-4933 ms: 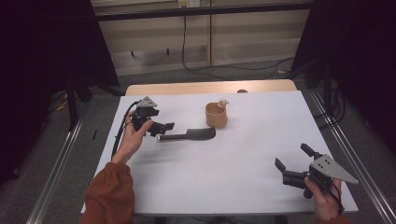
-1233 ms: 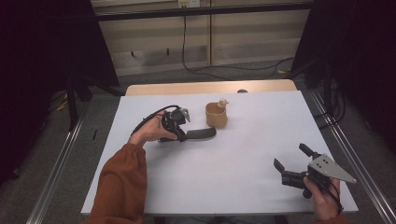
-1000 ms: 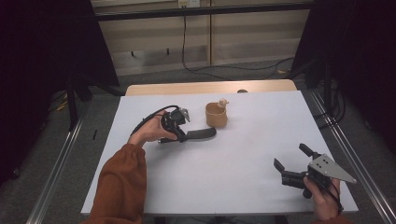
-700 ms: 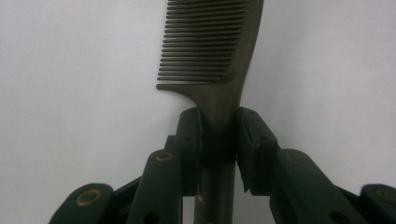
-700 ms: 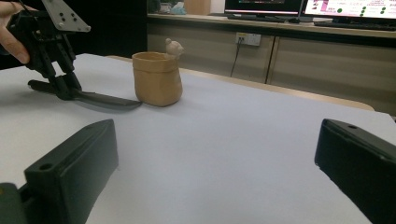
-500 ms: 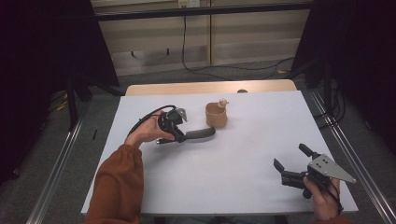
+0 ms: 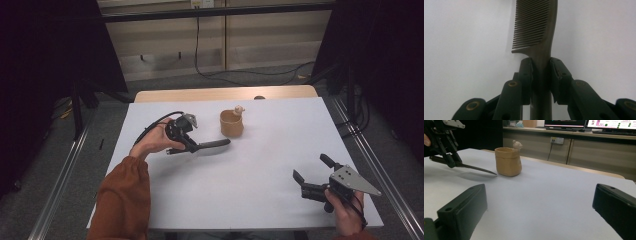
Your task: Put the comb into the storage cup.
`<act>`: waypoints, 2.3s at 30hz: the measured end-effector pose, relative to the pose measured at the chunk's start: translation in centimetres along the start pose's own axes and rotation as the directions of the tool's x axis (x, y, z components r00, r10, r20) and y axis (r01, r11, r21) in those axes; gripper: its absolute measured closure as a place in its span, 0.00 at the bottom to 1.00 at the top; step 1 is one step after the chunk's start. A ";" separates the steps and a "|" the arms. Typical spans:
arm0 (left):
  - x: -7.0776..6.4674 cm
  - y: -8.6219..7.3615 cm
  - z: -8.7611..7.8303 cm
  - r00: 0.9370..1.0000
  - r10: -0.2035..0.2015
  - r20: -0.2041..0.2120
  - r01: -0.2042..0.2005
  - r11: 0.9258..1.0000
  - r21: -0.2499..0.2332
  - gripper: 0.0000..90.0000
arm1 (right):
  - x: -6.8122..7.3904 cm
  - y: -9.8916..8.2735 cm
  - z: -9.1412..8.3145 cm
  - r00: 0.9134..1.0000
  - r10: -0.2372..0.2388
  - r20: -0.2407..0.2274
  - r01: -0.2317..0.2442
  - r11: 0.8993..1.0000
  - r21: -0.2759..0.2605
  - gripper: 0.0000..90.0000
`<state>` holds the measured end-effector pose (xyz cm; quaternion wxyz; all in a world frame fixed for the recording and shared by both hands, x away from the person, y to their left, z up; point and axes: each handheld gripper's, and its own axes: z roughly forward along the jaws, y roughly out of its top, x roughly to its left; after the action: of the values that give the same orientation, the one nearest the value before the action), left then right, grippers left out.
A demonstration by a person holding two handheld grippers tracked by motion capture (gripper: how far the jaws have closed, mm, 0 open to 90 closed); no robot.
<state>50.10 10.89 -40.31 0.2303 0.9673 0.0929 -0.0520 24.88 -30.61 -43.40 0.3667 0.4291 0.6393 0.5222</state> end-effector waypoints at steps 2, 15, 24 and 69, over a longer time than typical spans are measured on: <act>0.0 0.0 -0.2 1.000 -0.003 0.007 0.003 1.000 -0.013 0.81 | 0.0 0.0 0.0 1.000 0.001 0.002 -0.001 1.000 0.002 0.00; -0.6 -0.8 -2.1 0.999 -0.054 0.004 0.054 0.982 -0.182 0.81 | 0.0 0.0 0.0 1.000 0.000 0.001 0.000 1.000 0.001 0.00; -1.2 -1.1 -2.5 0.999 -0.038 -0.017 0.032 0.968 -0.248 0.81 | 0.0 0.0 0.0 1.000 -0.001 0.003 0.001 1.000 0.002 0.00; -2.3 -1.8 -5.1 0.951 -0.263 -0.162 0.097 0.752 -0.652 0.81 | 0.0 0.0 0.0 1.000 0.002 0.002 -0.002 1.000 0.001 0.00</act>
<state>47.81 14.45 -36.19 0.5247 0.8169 0.2260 0.0793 24.88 -30.61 -43.40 0.3667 0.4304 0.6388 0.5217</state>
